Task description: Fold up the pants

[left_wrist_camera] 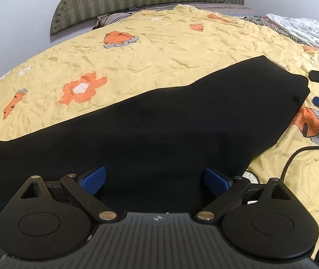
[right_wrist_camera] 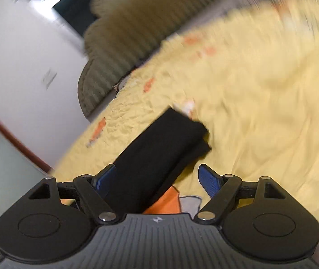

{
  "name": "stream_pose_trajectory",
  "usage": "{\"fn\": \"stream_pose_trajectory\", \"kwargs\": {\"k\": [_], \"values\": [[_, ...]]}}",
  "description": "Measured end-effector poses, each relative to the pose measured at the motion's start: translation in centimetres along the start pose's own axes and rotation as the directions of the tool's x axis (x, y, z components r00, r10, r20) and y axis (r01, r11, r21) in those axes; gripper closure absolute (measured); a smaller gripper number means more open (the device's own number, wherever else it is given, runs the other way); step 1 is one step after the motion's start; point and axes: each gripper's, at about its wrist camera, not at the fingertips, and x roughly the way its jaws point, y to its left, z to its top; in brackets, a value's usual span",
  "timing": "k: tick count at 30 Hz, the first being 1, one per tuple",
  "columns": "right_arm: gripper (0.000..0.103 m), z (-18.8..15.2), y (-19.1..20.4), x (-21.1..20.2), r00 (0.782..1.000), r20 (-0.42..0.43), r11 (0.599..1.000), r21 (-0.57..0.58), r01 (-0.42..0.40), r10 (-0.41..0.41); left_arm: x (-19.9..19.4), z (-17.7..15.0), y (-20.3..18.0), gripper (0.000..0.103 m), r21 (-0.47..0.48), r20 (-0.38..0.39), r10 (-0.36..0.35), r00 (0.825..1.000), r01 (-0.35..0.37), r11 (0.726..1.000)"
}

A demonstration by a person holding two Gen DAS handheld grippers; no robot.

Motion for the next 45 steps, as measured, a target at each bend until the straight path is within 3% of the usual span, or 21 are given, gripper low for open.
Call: {"fn": "stream_pose_trajectory", "kwargs": {"k": [2, 5, 6, 7, 8, 9, 13, 17, 22, 27, 30, 32, 34, 36, 38, 42, 45], "values": [[0.024, 0.2, -1.0, 1.1, 0.999, 0.02, 0.993, 0.114, -0.036, 0.034, 0.0, 0.0, 0.0, 0.006, -0.004, -0.002, -0.001, 1.0, 0.001, 1.0], [0.027, 0.9, -1.2, 1.8, 0.995, 0.096, 0.983, 0.178, -0.044, 0.027, 0.0, 0.1, 0.0, 0.006, -0.004, -0.003, 0.0, 1.0, 0.0, 1.0], [0.041, 1.0, -1.3, 2.2, 0.993, 0.115, 0.98, 0.194, -0.051, 0.029, -0.1, 0.1, 0.0, 0.007, -0.004, -0.003, 0.0, 1.0, 0.0, 1.0], [0.073, 1.2, -1.6, 2.6, 0.992, 0.124, 0.977, 0.207, -0.043, 0.018, -0.1, 0.1, 0.0, 0.007, -0.006, -0.002, 0.001, 1.0, -0.001, 1.0], [0.087, 1.4, -1.9, 2.9, 0.992, 0.123, 0.975, 0.222, -0.028, 0.001, -0.1, 0.1, 0.0, 0.007, -0.007, 0.0, 0.0, 1.0, 0.0, 1.0], [0.093, 1.8, -2.1, 3.6, 0.993, 0.121, 0.972, 0.233, -0.027, -0.002, -0.3, 0.2, 0.0, 0.007, -0.008, 0.005, 0.001, 1.0, -0.001, 1.0], [0.095, 3.2, -1.5, 3.1, 0.989, 0.148, 0.982, 0.183, -0.045, 0.017, -1.2, 1.0, 0.3, 0.007, -0.033, 0.044, 0.005, 0.999, -0.004, 0.999], [0.096, 4.2, 1.6, 1.3, 0.979, 0.205, 1.0, -0.004, -0.022, 0.022, -1.5, 1.7, 0.2, 0.007, -0.038, 0.059, -0.005, 0.998, 0.007, 0.999], [0.093, 3.2, -1.7, 3.0, 0.993, 0.058, 0.992, 0.081, 0.096, -0.1, -0.9, 1.5, -0.2, 0.007, -0.029, 0.027, -0.007, 1.0, 0.008, 1.0], [0.086, 2.6, -3.3, 3.7, 0.998, -0.007, 0.982, 0.181, 0.056, -0.055, -1.2, 2.1, -0.3, 0.007, -0.027, 0.046, -0.018, 0.999, 0.02, 0.999], [0.086, 2.8, -2.7, 4.0, 0.998, 0.007, 0.988, 0.147, 0.053, -0.055, -1.2, 3.3, -0.5, 0.007, -0.032, 0.059, -0.022, 0.998, 0.024, 0.999], [0.092, 2.9, -1.9, 3.7, 0.996, 0.044, 0.992, 0.105, 0.069, -0.074, -1.2, 4.3, -0.2, 0.007, -0.066, 0.056, -0.036, 0.998, 0.04, 0.997], [0.092, 3.1, 0.3, 3.6, 0.991, 0.076, 0.994, -0.031, 0.109, -0.107, -1.1, 5.2, 0.7, 0.007, -0.13, 0.041, -0.106, 0.994, 0.11, 0.985], [0.092, 2.9, 4.0, 3.6, 0.983, 0.119, 0.95, -0.263, 0.167, -0.14, -0.6, 6.2, 1.8, 0.007, -0.211, 0.017, -0.197, 0.98, 0.196, 0.958], [0.092, 1.5, 8.3, 3.8, 0.979, 0.152, 0.846, -0.497, 0.194, -0.135, 0.2, 7.3, 3.4, 0.008, -0.328, 0.0, -0.291, 0.957, 0.275, 0.904], [0.092, -2.9, 14.8, 4.7, 0.983, 0.161, 0.603, -0.777, 0.181, -0.087, 1.8, 8.4, 6.5, 0.007, -0.547, 0.071, -0.436, 0.897, 0.401, 0.735], [0.092, -5.6, 17.2, 5.7, 0.992, 0.112, 0.511, -0.851, 0.122, -0.049, 3.6, 8.9, 7.3, 0.006, -0.635, 0.128, -0.511, 0.85, 0.466, 0.616]]}}
